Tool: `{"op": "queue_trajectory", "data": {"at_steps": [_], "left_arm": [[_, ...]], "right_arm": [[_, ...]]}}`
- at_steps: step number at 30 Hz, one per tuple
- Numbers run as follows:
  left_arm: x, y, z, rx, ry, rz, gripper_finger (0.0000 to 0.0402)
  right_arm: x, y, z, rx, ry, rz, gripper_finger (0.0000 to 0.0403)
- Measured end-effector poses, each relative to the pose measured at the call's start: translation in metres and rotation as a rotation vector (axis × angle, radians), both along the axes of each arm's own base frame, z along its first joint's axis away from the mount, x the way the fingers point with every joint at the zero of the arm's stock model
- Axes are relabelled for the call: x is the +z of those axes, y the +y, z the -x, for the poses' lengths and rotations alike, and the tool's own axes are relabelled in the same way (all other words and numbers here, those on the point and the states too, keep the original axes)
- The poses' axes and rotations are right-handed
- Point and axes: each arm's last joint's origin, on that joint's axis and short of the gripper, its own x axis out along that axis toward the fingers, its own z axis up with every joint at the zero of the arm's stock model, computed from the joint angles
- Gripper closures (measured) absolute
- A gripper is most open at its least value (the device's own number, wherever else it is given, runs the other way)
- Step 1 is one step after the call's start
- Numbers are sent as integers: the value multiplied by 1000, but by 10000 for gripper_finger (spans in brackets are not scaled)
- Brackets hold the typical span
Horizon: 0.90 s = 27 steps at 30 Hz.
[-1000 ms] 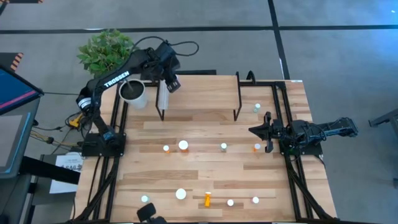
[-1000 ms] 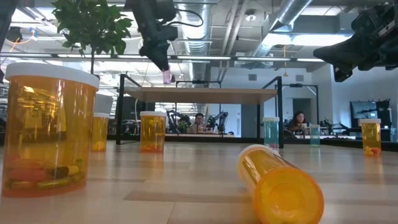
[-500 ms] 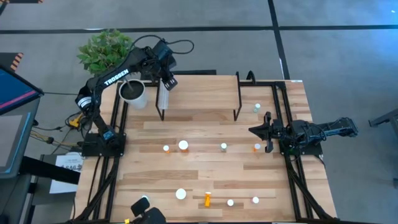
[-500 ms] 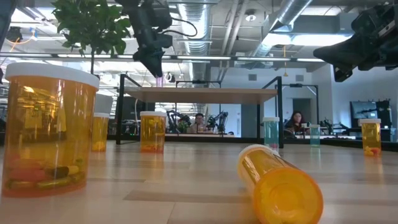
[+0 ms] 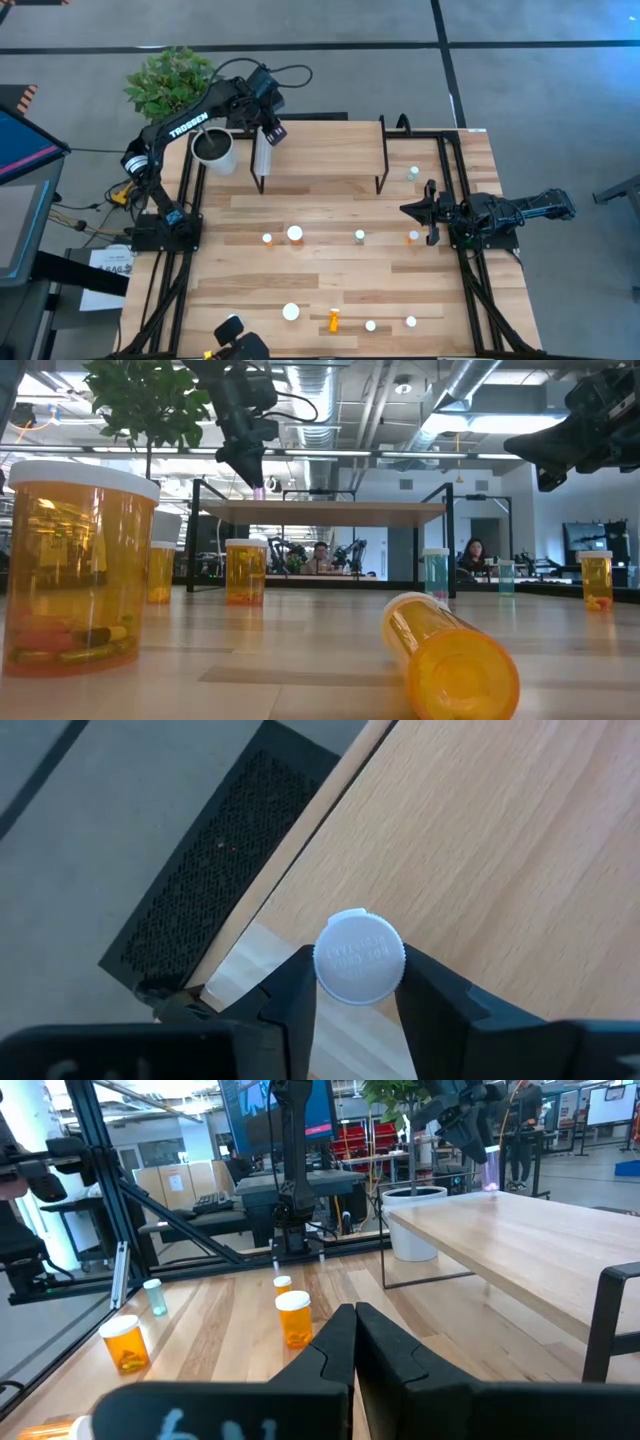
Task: Pick and place medicine bottles onto shelf by color
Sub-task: Put the top left pink pill bottle on the shelf
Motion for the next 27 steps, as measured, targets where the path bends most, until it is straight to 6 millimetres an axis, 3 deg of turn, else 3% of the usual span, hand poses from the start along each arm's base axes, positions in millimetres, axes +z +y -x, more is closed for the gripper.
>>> {"op": "queue_trajectory", "data": {"at_steps": [16,27], "left_arm": [[-1,0,0,0,5,3,289],[-16,11,-9,13,39,5,289]], "right_arm": [[0,0,0,0,0,0,369],[0,0,0,0,0,0,369]]}}
